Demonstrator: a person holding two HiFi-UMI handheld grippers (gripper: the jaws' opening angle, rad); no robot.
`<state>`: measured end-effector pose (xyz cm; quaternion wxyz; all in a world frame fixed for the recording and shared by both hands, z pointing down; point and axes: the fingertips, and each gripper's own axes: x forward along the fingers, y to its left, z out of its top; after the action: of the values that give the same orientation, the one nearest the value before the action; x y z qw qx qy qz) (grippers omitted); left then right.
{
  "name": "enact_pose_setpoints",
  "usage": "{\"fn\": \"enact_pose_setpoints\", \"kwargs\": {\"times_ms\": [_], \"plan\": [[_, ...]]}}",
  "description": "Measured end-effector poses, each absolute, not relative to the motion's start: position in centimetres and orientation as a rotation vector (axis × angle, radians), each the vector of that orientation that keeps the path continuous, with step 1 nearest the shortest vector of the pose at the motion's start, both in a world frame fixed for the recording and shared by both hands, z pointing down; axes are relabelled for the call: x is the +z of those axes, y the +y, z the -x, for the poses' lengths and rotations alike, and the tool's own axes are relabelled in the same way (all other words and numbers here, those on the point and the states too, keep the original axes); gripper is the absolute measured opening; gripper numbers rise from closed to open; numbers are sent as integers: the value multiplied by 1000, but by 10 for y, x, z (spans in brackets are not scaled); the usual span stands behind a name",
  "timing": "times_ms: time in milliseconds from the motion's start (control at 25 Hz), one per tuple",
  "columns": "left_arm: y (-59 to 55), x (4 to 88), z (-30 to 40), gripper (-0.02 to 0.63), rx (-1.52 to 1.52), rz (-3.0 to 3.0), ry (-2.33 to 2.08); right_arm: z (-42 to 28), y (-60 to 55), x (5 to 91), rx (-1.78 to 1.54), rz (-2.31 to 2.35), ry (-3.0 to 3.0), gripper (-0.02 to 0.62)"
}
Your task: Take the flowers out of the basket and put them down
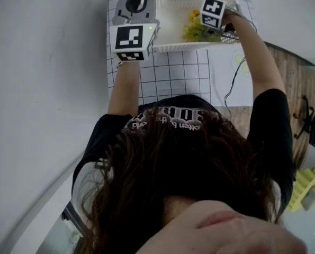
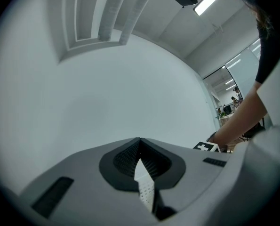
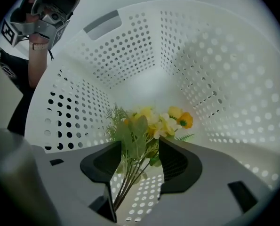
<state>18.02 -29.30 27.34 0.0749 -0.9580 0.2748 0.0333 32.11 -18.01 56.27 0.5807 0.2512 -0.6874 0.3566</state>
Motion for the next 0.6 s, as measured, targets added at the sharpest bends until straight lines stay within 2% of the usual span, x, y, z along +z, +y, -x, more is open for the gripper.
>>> {"fn": "enact_pose_setpoints", "kwargs": {"times_ms": [280,600], "plan": [[-293,275,-180,2,98,2874,819,-330,-169,544,883,-526,-1531,261],[-292,275,-181,2,100,2874,811,-330,-156,570,874,-492,-1463,261]]}}
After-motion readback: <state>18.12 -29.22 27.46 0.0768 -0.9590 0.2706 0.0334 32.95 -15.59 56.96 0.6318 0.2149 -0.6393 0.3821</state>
